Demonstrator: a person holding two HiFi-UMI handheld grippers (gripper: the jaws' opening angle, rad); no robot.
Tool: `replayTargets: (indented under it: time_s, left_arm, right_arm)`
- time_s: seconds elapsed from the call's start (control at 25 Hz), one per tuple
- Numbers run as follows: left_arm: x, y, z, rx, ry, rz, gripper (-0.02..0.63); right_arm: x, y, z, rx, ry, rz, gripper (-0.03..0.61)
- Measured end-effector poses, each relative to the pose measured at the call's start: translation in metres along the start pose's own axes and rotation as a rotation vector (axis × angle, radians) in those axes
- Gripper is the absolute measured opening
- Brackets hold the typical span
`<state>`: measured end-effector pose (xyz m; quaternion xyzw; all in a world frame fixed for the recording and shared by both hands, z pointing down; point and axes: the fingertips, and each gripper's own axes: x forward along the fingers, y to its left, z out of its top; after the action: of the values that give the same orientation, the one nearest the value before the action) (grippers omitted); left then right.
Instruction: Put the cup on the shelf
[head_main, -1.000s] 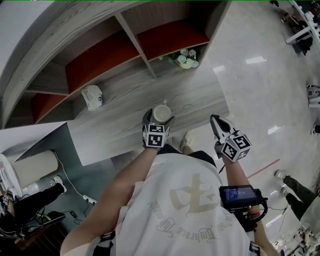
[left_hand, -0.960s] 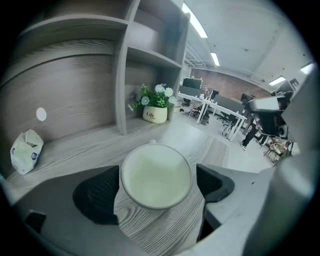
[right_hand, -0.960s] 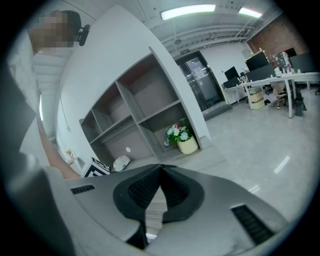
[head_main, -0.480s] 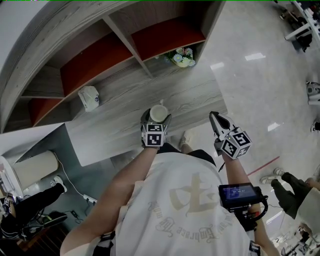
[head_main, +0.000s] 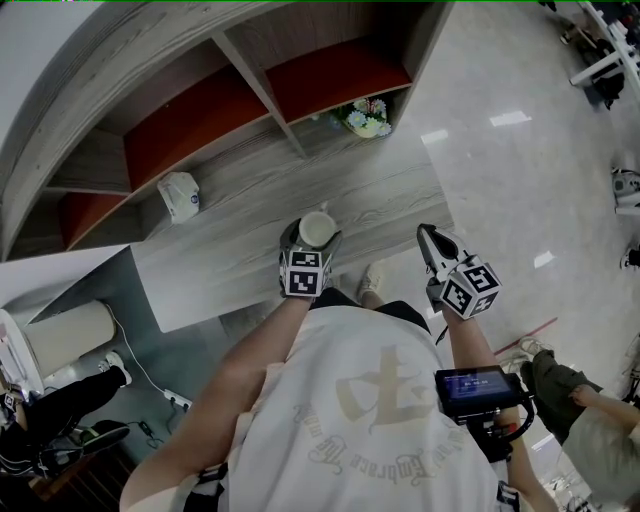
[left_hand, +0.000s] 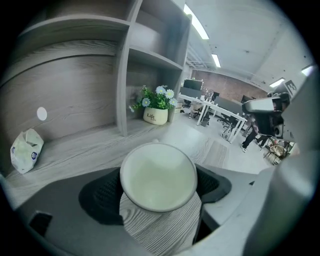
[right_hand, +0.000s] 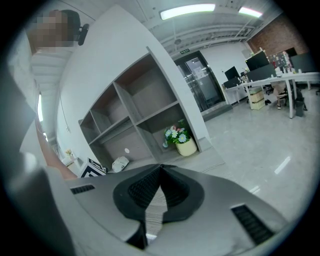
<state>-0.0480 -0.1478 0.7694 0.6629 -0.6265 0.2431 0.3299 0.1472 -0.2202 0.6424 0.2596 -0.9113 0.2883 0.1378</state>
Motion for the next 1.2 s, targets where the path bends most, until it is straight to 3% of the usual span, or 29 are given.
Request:
replayTargets:
  time_s: [0.4,0.8,1.2]
  left_arm:
    - [-0.009,-0.022,0.018,0.031,-0.019,-0.093,0.431]
    - [-0.035,-0.019,0.041,0.033,-0.053,-0.096,0.431]
    - [-0.061,-0.025,0.062,-0.027,-0.102,-0.119,0.431]
  right_arm:
    - [-0.005,0.0,0.007,-0.017,-0.014,-0.003,0.003]
    - [0.013,0.016,0.02,-0.038,-0.035,0.064,0.003]
    - [0.022,0.028,0.035,-0.065,-0.029,0.132,0.003]
